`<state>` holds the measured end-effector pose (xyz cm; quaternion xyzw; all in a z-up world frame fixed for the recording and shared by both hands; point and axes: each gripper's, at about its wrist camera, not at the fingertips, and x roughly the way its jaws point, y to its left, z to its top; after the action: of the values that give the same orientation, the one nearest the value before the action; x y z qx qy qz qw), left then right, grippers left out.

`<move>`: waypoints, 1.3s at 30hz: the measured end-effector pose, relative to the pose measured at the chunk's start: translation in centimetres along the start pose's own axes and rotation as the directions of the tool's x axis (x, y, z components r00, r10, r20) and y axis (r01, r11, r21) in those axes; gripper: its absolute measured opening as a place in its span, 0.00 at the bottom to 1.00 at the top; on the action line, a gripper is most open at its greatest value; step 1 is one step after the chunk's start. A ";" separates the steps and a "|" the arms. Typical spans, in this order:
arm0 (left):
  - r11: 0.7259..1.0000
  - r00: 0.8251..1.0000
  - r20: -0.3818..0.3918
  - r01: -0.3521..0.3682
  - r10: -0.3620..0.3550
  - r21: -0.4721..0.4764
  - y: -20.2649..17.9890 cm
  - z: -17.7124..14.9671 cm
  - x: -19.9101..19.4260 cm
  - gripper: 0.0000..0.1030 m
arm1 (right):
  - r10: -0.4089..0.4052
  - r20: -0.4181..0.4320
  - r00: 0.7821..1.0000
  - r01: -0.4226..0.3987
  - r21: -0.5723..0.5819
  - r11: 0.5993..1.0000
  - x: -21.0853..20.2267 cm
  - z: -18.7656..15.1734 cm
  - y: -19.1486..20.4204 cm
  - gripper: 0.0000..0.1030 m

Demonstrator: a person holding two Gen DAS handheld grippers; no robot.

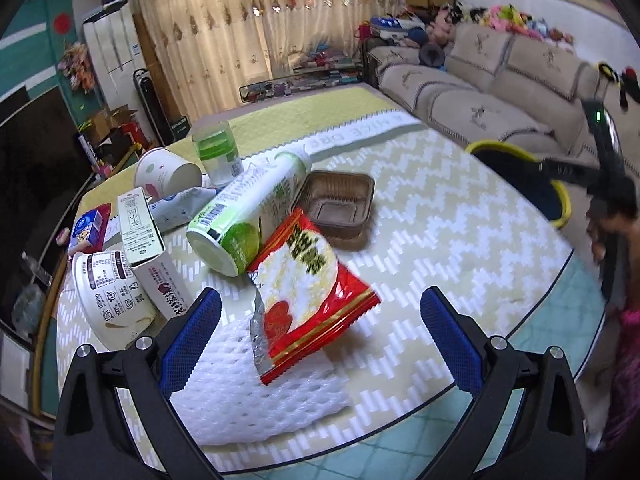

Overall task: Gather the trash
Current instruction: 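Grasp the red snack bag with the left gripper, then carry the red snack bag over the bin and open the left gripper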

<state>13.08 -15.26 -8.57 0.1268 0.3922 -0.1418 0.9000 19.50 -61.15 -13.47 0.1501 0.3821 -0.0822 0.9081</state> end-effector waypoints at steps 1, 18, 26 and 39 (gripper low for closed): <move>1.000 1.000 -0.008 0.011 -0.011 0.006 0.1 -0.1 0.2 0.95 | 0.001 0.000 1.000 -0.001 -0.003 1.000 0.0 0.0 0.2 0.52; 0.997 0.997 -0.069 -0.019 0.024 0.068 0.7 0.9 4.4 0.56 | 0.022 -0.002 1.000 -0.022 -0.005 1.000 0.2 0.1 0.2 0.54; 0.999 0.999 -0.054 0.009 -0.006 0.046 1.5 1.1 4.0 0.10 | 0.023 -0.001 1.000 -0.023 -0.010 1.000 0.1 0.2 0.2 0.54; 0.991 0.991 0.066 0.110 -0.115 0.070 -0.5 4.4 -1.6 0.08 | -0.001 0.044 0.999 0.001 -0.003 1.000 -1.8 0.1 -1.0 0.56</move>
<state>14.84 -16.95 -4.57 0.1292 0.3621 -0.2097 0.8990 18.03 -62.07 -12.36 0.1467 0.3623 -0.0852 0.9165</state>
